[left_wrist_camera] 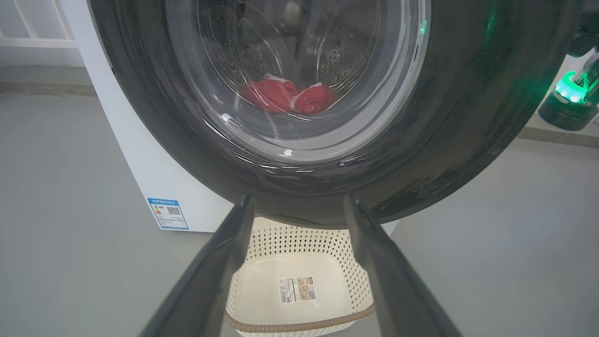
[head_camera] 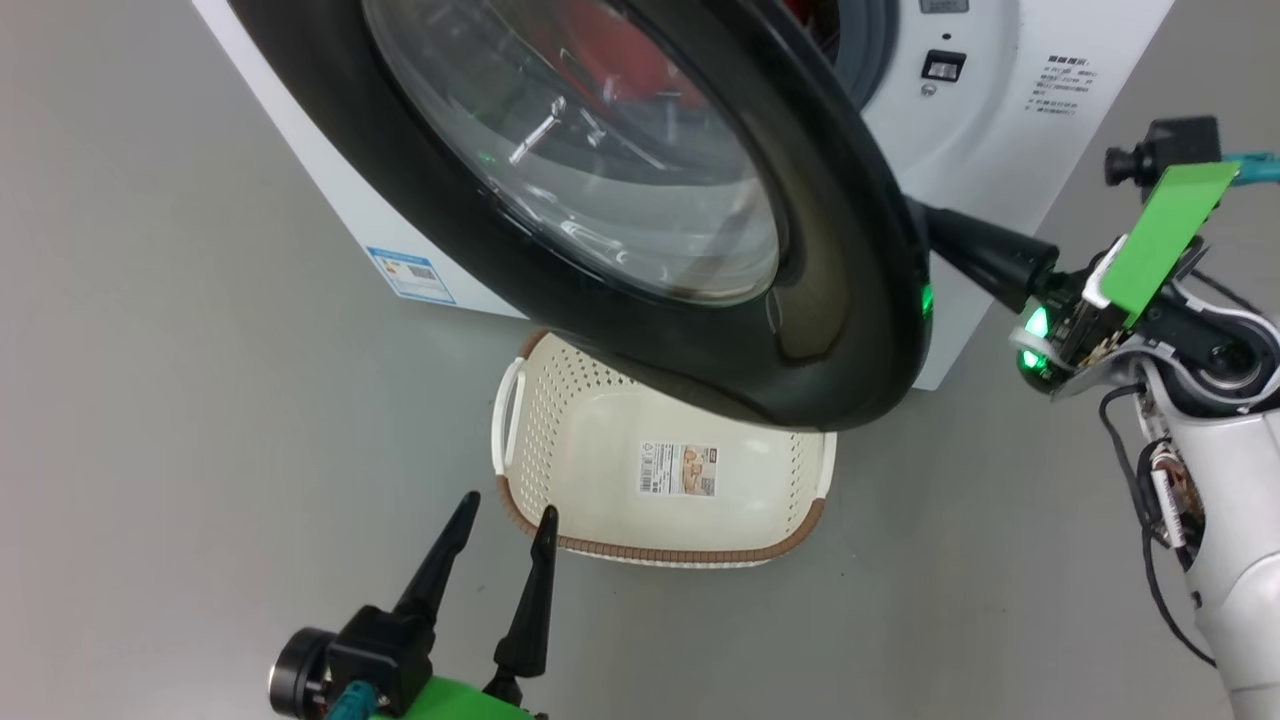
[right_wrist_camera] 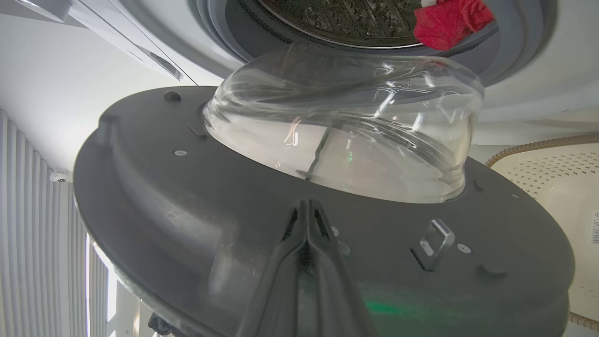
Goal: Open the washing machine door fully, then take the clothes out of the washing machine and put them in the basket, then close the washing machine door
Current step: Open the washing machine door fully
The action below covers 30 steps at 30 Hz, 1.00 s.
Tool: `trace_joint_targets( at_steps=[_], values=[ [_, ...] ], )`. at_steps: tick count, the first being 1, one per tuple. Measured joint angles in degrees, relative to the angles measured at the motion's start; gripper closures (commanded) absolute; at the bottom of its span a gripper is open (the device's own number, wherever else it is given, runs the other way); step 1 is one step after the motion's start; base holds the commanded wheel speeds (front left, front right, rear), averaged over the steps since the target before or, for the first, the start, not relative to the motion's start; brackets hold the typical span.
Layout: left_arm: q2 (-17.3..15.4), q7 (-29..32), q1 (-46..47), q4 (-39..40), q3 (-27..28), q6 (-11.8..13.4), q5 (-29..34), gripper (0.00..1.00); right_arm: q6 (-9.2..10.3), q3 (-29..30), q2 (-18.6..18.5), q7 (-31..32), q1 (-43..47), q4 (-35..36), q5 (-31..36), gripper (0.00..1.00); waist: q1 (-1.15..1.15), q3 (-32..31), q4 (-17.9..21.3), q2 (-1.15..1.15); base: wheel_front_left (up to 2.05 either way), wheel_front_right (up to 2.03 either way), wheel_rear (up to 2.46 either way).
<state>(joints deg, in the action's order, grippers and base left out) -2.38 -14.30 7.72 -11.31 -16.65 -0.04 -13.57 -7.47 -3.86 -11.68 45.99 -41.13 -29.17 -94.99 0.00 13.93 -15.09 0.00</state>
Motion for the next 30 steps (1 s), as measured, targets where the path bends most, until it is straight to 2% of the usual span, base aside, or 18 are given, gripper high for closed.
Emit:
trace_joint_targets(
  at_steps=[18, 30],
  values=[
    [-0.1, 0.0, -4.3, -0.1, 1.7, -0.6, 1.5, 0.0, 0.0, -2.1, 4.5, 3.7, 9.0, 4.2, 1.4, 1.0, 0.0, -5.1, 0.0, 0.0, 0.0, 0.0, 0.0],
    [-0.1, 0.0, -4.5, 0.2, 2.0, -0.6, 1.5, 0.0, 0.0, -2.4, 5.8, 4.4, 10.6, 5.8, 2.6, 1.0, 0.0, -5.4, 0.0, 0.0, 0.0, 0.0, 0.0]
  ],
)
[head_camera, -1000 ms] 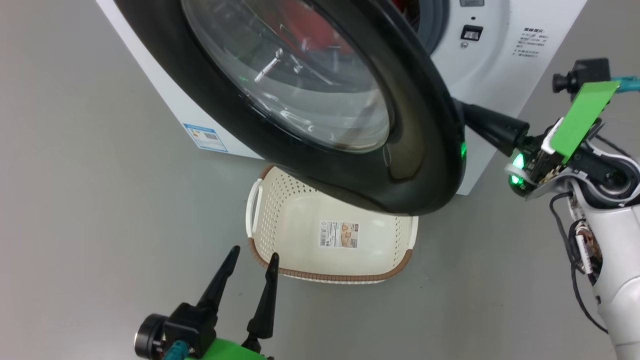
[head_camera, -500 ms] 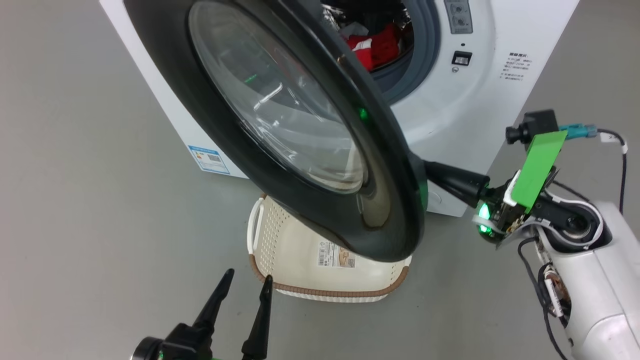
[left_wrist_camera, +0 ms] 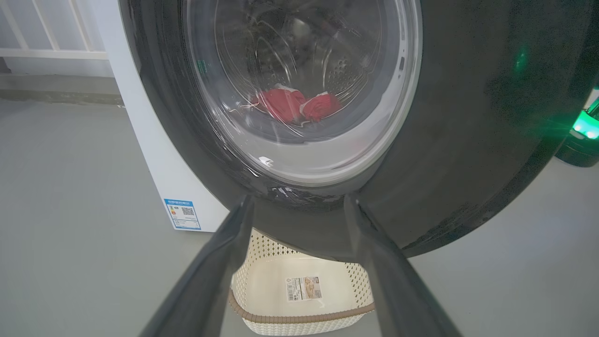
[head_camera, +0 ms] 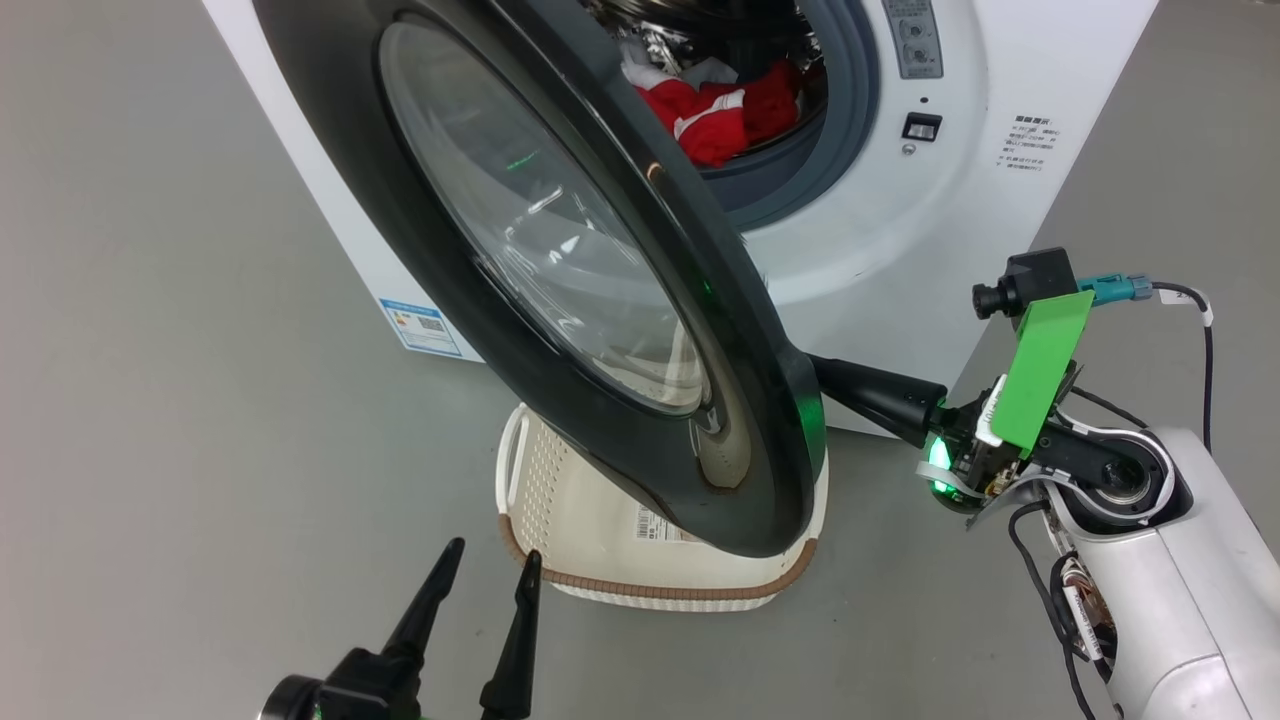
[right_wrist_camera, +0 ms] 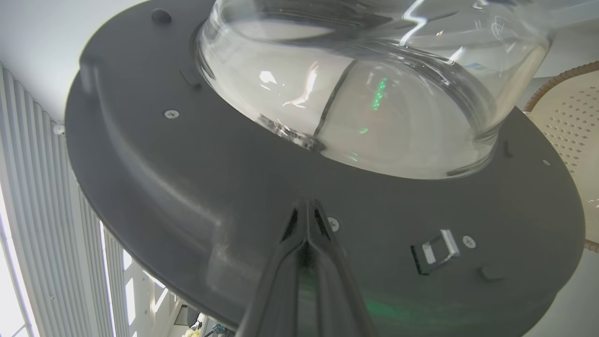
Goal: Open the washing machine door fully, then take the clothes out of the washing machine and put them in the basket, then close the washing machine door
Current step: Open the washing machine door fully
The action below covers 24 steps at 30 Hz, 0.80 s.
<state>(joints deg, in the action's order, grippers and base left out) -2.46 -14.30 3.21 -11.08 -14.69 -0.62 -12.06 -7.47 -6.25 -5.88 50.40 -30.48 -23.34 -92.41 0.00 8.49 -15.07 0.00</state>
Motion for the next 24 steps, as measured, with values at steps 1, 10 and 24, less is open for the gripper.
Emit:
trace_joint_targets(
  at_steps=[1, 10, 24],
  values=[
    [0.0, 0.0, 0.0, 0.1, 0.0, 0.0, 0.0, 0.0, 0.0, 0.1, 0.0, -0.4, 0.0, 0.0, 0.3, 1.0, 0.0, 0.1, 0.0, 0.0, 0.0, 0.0, 0.0],
    [0.0, 0.0, 0.0, 0.1, 0.3, -0.5, 0.0, 0.0, 0.0, 1.6, 0.1, -3.6, 0.1, -1.0, 1.6, 0.53, 0.0, 0.2, 0.6, 0.0, 0.0, 0.0, 0.0],
    [0.0, 0.0, 0.0, -0.5, 2.3, -1.5, 0.0, 0.0, 0.0, 3.6, -1.1, -9.3, 5.4, -2.9, 4.0, 0.0, 0.0, -0.5, 3.0, 0.0, 0.0, 0.0, 0.0]
  ],
)
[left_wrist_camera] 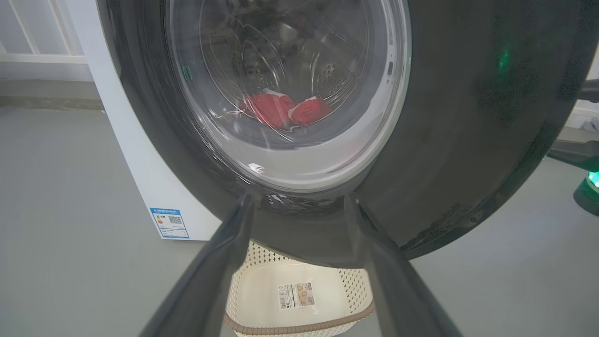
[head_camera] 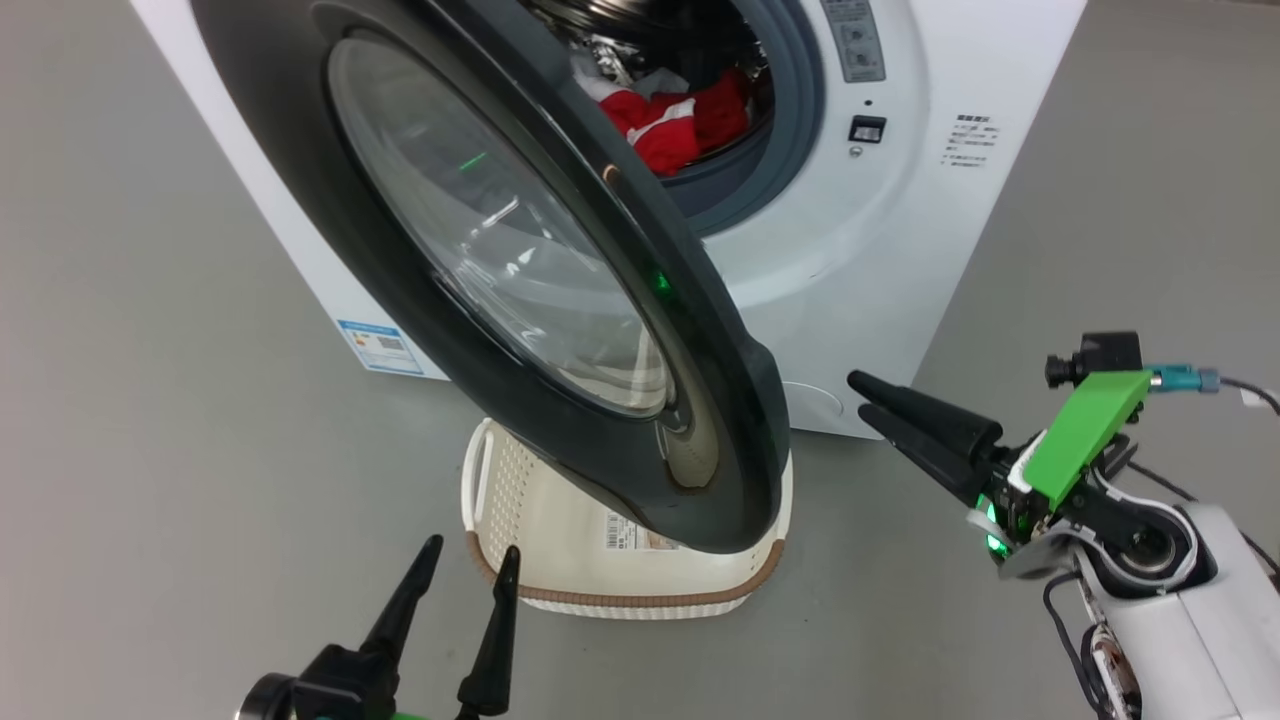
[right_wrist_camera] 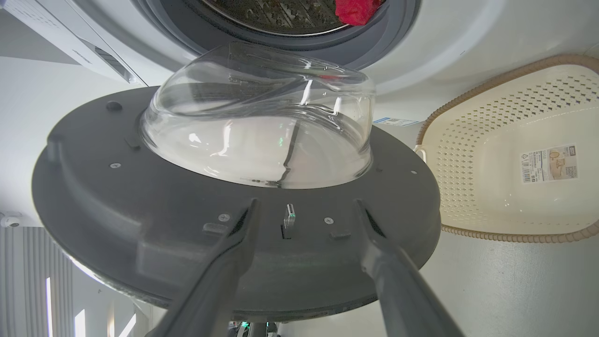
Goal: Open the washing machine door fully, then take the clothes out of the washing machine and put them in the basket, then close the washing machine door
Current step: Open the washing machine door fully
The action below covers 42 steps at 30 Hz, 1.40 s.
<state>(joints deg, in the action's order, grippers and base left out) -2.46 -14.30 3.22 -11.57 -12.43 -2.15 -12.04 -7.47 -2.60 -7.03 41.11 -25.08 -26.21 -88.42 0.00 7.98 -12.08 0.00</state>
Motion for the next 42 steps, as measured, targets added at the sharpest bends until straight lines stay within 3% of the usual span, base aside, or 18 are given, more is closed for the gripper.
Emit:
trace_joint_targets(
  at_steps=[25, 33, 42],
  values=[
    [0.0, 0.0, -2.3, -0.5, 3.8, -1.5, 0.0, 0.0, 0.0, 0.2, -1.5, -13.2, 16.1, 1.9, 3.0, 0.0, 0.0, -1.9, 5.8, 0.0, 0.0, 0.0, 0.0],
    [0.0, 0.0, -3.3, -0.7, 4.2, -1.5, 0.0, 0.0, 0.0, -0.8, -3.1, -21.8, 20.4, 3.7, 6.1, 0.0, 0.0, -2.8, 6.1, 0.0, 0.0, 0.0, 0.0],
    [0.0, 0.0, -3.5, -1.1, 4.7, -1.9, 0.0, 0.0, 0.0, -9.3, -7.6, -34.8, 23.9, 4.5, 13.6, 0.0, 0.0, -3.4, 6.3, 0.0, 0.0, 0.0, 0.0]
  ],
)
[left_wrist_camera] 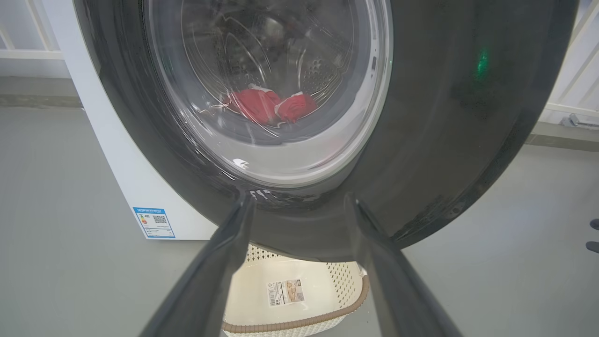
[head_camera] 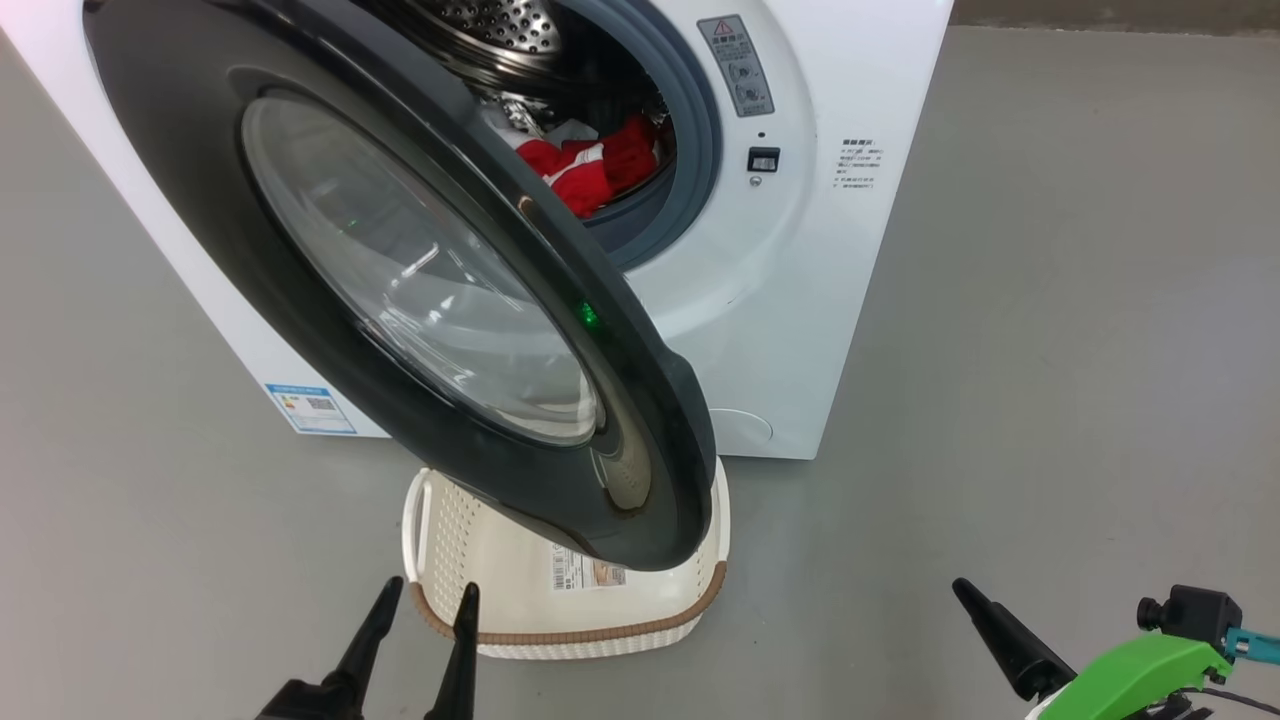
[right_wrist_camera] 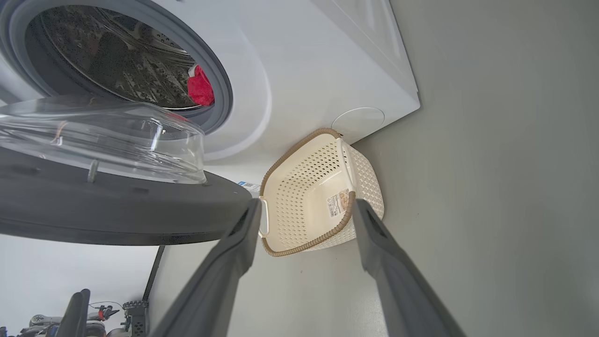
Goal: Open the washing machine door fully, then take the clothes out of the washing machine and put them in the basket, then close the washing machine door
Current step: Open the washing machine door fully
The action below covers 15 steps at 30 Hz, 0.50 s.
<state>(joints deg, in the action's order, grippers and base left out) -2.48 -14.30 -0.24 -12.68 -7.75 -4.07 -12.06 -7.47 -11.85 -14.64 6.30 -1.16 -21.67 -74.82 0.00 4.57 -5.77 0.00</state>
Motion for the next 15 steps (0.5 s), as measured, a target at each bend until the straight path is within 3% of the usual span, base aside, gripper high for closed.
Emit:
trace_joint_targets(
  at_steps=[10, 15],
  values=[
    [0.0, 0.0, -0.1, -0.3, 0.3, 0.0, 0.0, 0.0, 0.0, -13.7, -6.1, -16.9, -0.3, -1.5, 7.7, 0.0, 0.0, -0.1, 0.3, 0.0, 0.0, 0.0, 0.0],
    [0.0, 0.0, -0.1, -0.3, 0.4, 0.0, 0.0, 0.0, 0.0, -16.4, -7.2, -20.5, -2.2, -4.3, 11.4, 0.0, 0.0, 0.0, 0.5, 0.0, 0.0, 0.0, 0.0]
  ],
)
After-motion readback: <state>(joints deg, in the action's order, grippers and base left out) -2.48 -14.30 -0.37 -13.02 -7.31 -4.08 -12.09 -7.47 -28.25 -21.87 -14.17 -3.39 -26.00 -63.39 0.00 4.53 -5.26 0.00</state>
